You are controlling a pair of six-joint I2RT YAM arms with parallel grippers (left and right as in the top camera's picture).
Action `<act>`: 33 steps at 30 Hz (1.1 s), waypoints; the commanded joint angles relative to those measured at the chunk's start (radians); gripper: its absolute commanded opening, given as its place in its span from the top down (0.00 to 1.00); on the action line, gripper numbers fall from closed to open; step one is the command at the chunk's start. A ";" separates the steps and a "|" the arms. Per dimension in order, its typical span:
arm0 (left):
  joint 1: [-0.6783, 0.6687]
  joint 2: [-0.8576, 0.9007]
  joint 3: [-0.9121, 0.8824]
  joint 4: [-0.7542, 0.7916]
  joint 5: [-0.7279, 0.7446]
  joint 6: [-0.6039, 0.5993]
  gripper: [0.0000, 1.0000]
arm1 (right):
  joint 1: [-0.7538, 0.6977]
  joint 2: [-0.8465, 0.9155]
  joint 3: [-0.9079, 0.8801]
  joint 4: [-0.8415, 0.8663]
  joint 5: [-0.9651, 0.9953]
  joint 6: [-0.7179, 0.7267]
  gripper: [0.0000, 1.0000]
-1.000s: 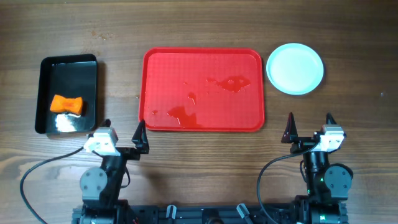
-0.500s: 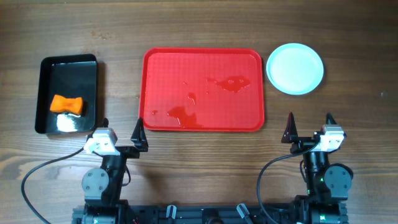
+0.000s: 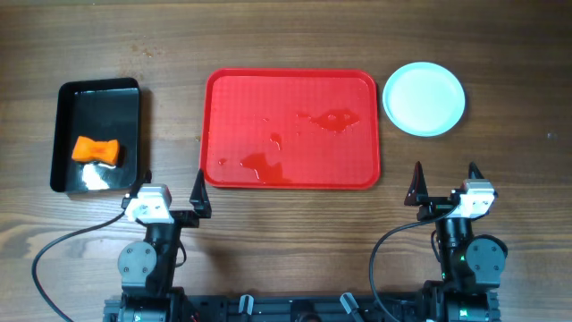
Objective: Clean dirty plates on tray and stack at the side
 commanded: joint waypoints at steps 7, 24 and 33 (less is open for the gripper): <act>0.005 -0.011 -0.006 -0.004 0.002 0.178 0.00 | -0.003 -0.012 -0.010 0.006 0.003 0.014 0.00; 0.005 -0.011 -0.006 -0.002 -0.025 0.105 0.00 | -0.003 -0.012 -0.010 0.006 0.003 0.014 0.00; 0.005 -0.011 -0.006 -0.002 -0.028 0.070 0.00 | -0.003 -0.012 -0.010 0.006 0.003 0.014 0.00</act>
